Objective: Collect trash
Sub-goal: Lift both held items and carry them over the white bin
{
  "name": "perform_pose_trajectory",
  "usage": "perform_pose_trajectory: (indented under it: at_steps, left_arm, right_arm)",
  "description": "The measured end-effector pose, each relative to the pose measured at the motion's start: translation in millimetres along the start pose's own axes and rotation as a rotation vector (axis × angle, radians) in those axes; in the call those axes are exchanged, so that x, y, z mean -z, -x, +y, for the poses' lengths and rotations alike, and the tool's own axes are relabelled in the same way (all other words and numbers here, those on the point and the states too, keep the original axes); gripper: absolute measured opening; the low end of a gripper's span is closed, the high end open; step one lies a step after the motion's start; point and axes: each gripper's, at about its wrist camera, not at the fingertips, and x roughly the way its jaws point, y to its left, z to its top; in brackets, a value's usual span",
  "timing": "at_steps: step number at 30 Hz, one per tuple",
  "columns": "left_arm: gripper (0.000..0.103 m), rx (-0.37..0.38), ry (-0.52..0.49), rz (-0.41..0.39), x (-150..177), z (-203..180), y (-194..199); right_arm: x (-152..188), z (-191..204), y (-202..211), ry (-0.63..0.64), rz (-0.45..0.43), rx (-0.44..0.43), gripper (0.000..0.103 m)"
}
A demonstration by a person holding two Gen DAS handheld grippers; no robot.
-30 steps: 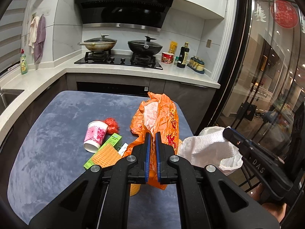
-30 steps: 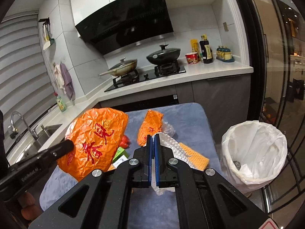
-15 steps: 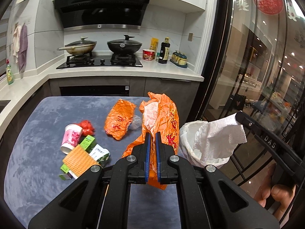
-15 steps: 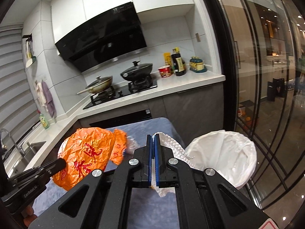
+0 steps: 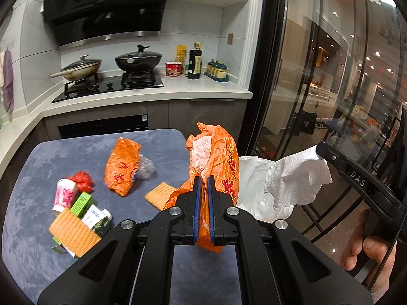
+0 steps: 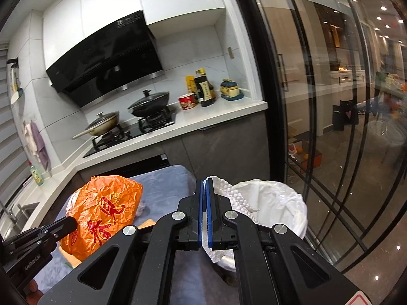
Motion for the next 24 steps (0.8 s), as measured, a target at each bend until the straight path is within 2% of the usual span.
perform_pose_trajectory:
  at_steps: [10, 24]
  left_arm:
    - [0.005, 0.048, -0.063, 0.039, -13.3, -44.5, -54.0]
    - [0.005, 0.068, -0.109, 0.125, -20.1, -87.9, -145.6]
  right_arm:
    - [-3.5, -44.5, -37.1, -0.04, 0.039, 0.061, 0.003]
    - [5.1, -86.4, -100.8, -0.078, 0.112, 0.107, 0.003]
